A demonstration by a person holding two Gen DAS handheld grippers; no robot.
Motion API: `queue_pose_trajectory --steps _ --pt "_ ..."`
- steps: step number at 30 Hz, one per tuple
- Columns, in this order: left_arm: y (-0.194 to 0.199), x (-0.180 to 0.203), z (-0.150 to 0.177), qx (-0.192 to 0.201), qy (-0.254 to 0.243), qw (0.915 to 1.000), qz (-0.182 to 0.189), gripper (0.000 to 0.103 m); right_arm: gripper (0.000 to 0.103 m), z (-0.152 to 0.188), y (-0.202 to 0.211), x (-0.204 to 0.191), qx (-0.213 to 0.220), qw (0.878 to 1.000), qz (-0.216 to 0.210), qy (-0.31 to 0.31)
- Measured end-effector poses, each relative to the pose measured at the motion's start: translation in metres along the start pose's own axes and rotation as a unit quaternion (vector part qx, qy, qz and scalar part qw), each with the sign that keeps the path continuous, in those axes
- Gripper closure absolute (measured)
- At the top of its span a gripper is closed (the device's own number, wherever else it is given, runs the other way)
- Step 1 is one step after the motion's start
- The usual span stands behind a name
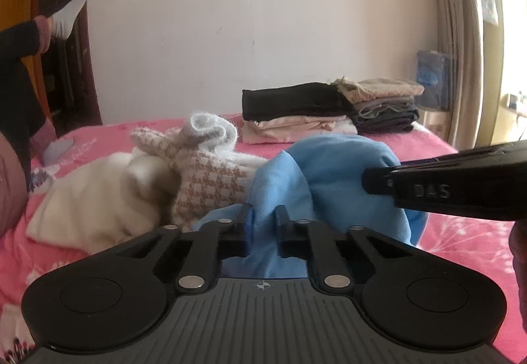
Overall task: Fold clothes
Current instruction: 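Grasp the light blue t-shirt in the pile with both grippers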
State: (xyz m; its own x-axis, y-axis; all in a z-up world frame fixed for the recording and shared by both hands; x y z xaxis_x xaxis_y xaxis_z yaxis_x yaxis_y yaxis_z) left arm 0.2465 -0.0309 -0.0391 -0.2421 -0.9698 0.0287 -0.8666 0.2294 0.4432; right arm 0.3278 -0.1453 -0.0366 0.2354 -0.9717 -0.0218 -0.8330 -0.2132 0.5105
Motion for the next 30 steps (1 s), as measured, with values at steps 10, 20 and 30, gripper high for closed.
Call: queue_pose_trajectory --steps 10,20,30 --pt "0.093 0.026 0.0 0.039 0.001 0.9984 0.042 0.095 0.082 0.006 0.107 0.016 0.036 0.998 0.002 -0.048" --pt "0.158 0.03 0.026 -0.038 0.045 0.9932 0.101 0.095 0.082 0.059 0.22 0.065 0.002 0.987 -0.003 -0.162" --pt "0.103 0.023 0.092 -0.18 0.046 0.9801 0.069 0.071 0.074 0.153 0.169 0.086 -0.231 0.952 0.06 -0.193"
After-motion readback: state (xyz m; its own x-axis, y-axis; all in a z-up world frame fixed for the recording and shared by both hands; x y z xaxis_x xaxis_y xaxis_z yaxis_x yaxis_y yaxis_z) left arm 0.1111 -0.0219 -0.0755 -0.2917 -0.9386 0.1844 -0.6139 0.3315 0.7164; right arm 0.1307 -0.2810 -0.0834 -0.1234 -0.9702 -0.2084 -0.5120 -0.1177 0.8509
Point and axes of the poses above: each gripper's, at about its wrist camera, not at the fingertips, and y roughly against the way its jaws point, x to its right, z to its underside, the point moved 2 cm from there along -y, roughly the way its jaws point, and after that the axes turned 9 degrees about z, right-handed, at the moved point
